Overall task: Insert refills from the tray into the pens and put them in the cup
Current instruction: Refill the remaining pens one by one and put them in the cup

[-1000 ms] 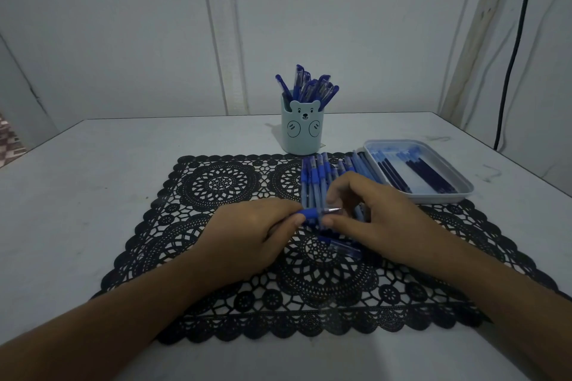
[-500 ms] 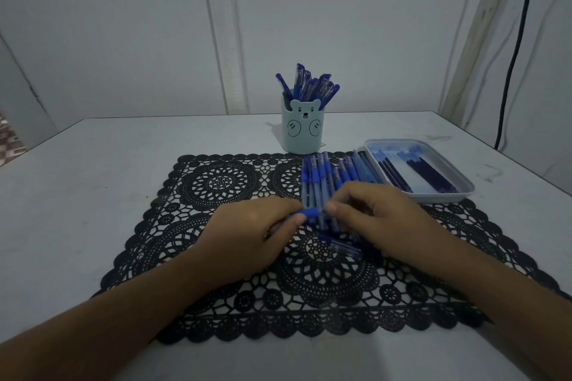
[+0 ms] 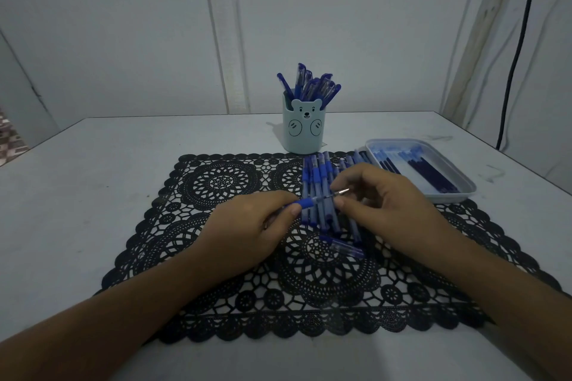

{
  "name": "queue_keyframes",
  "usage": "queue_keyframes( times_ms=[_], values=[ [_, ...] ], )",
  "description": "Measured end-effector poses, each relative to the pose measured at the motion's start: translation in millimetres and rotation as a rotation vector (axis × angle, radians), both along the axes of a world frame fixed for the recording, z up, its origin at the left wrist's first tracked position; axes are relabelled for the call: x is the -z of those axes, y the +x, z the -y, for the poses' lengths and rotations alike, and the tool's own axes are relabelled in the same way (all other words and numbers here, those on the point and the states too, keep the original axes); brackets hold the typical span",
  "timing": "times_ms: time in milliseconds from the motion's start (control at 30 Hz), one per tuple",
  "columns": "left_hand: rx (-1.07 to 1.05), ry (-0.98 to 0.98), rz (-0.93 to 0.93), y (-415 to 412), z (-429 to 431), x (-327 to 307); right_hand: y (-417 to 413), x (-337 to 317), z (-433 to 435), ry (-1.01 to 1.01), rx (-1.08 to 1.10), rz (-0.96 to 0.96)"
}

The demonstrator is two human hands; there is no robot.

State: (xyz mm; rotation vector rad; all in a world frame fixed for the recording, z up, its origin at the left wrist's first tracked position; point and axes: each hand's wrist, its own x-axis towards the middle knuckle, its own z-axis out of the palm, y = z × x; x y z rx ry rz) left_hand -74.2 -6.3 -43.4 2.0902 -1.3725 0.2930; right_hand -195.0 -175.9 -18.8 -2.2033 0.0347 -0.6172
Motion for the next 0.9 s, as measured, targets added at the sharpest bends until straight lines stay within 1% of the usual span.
queue_keyframes(
  times_ms=[67,133,200,333,367,433,700,900],
  values=[
    [-0.025,-0.011,-0.036,1.5,0.7,0.3,-0.1,-0.5,2.4,0.056,0.042,0.030],
    [-0.048,-0.052,-0.072,3.3,1.0,0.3,-1.4,-3.1,3.9,0.016,0.071,0.040],
    [-0.062,-0.089,-0.106,5.9,0.9,0.8,-4.2,-5.9,1.4,-0.121,0.029,0.003],
    [-0.076,-0.098,-0.105,7.4,0.8,0.9,-7.6,-1.9,-10.3,-0.500,-0.143,-0.138],
    [-0.079,-0.088,-0.100,6.8,1.0,0.5,-7.4,-0.3,-12.3,-0.563,-0.181,-0.163],
    [-0.084,-0.065,-0.088,6.0,1.3,0.3,-6.9,2.1,-13.5,-0.628,-0.212,-0.199],
    [-0.083,-0.042,-0.068,6.3,1.6,0.6,-10.1,3.6,-15.9,-0.674,-0.279,-0.229],
    [-0.090,-0.034,-0.057,5.0,2.1,-0.1,-8.8,2.4,-14.1,-0.619,-0.286,-0.230]
  ],
)
